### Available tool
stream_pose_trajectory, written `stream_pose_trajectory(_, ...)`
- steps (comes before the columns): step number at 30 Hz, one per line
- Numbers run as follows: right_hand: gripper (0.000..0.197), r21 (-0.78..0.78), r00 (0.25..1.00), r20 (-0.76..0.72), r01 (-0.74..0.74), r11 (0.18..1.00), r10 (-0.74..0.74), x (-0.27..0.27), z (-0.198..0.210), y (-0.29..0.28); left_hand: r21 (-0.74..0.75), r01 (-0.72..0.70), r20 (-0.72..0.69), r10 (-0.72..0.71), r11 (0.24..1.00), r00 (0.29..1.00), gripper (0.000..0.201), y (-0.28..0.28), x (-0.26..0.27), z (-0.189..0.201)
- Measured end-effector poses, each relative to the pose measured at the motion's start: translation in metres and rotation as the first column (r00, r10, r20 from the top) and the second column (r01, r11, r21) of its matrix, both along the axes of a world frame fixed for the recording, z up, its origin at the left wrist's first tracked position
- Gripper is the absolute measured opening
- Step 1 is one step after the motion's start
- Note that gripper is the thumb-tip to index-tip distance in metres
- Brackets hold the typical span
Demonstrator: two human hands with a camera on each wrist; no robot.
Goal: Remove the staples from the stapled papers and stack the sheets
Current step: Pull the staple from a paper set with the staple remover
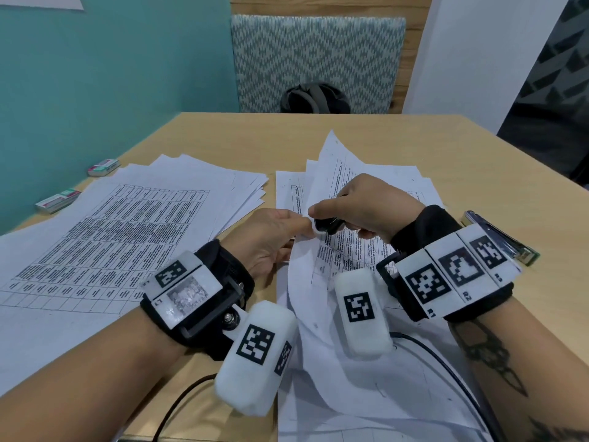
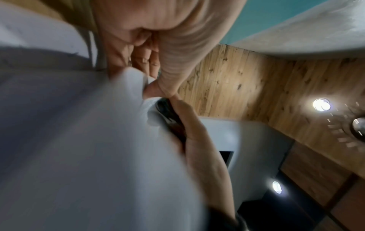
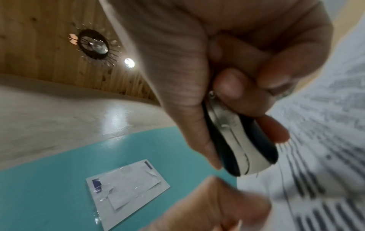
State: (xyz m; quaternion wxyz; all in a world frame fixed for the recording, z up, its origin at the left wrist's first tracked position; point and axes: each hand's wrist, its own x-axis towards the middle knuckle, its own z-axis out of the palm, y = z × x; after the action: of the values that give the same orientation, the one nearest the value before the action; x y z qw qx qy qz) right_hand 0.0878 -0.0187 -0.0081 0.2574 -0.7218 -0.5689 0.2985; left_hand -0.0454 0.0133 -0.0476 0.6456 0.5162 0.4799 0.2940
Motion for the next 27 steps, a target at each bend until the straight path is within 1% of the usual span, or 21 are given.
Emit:
stream_pose_trajectory(2,0.027,0.023,1.0,0.009,0.005,1.0,-0.005,0.001,0.003,-0.003,-0.002,-0.017,-0.018,0.017,1.0,1.0,0.018,0.0,-0.001,-0.001)
stream_pose_trajectory(5,0.026,0.059,0.997,0.051,0.057,0.997,-0.06,0.008,0.008,-0.005,-0.016,-0.016,-0.03,0.016,1.0,0.999,0.017,0.002,-0.001,-0.001)
stream_pose_trajectory(9,0.04,0.072,0.986,0.109,0.116,0.991,-0.124,0.024,0.011,-0.009,-0.047,0.009,-0.012,-0.01,0.999,1.0,0.013,0.003,-0.002,-0.002)
stream_pose_trajectory(12,0.034,0.059,0.982,0.13,0.131,0.99,-0.138,0.03,0.014,-0.012,-0.051,0.015,-0.005,-0.015,0.999,1.0,0.014,0.003,-0.003,-0.002)
stream_pose_trajectory(13,0.035,0.074,0.979,0.136,0.146,0.987,-0.155,0.031,0.015,-0.012,-0.05,0.012,-0.007,-0.013,0.999,1.0,0.015,0.003,-0.003,-0.002)
stream_pose_trajectory(15,0.054,0.11,0.964,0.165,0.192,0.975,-0.209,0.033,0.017,-0.012,-0.05,0.009,-0.01,-0.009,0.999,1.0,0.019,0.003,-0.004,0.0)
stream_pose_trajectory(16,0.058,0.123,0.956,0.179,0.214,0.969,-0.234,0.033,0.018,-0.013,-0.049,0.009,-0.013,-0.009,0.999,1.0,0.021,0.003,-0.004,0.0)
stream_pose_trajectory(18,0.05,0.146,0.938,0.227,0.233,0.961,-0.262,0.032,0.023,-0.014,-0.035,0.014,-0.031,-0.015,0.999,0.999,0.024,0.003,-0.004,0.001)
stream_pose_trajectory(21,0.048,0.169,0.915,0.32,0.198,0.966,-0.244,0.03,0.035,-0.015,-0.022,0.021,-0.071,-0.023,1.0,0.997,0.025,0.005,-0.004,0.001)
stream_pose_trajectory(24,0.044,0.186,0.918,0.344,0.137,0.973,-0.195,0.031,0.051,-0.011,-0.056,0.063,-0.105,-0.069,0.996,0.992,0.021,0.008,-0.005,0.002)
stream_pose_trajectory(27,0.044,0.145,0.924,0.363,0.073,0.987,-0.122,0.032,0.059,-0.003,-0.117,0.108,-0.14,-0.124,0.987,0.982,0.019,0.011,-0.006,0.004)
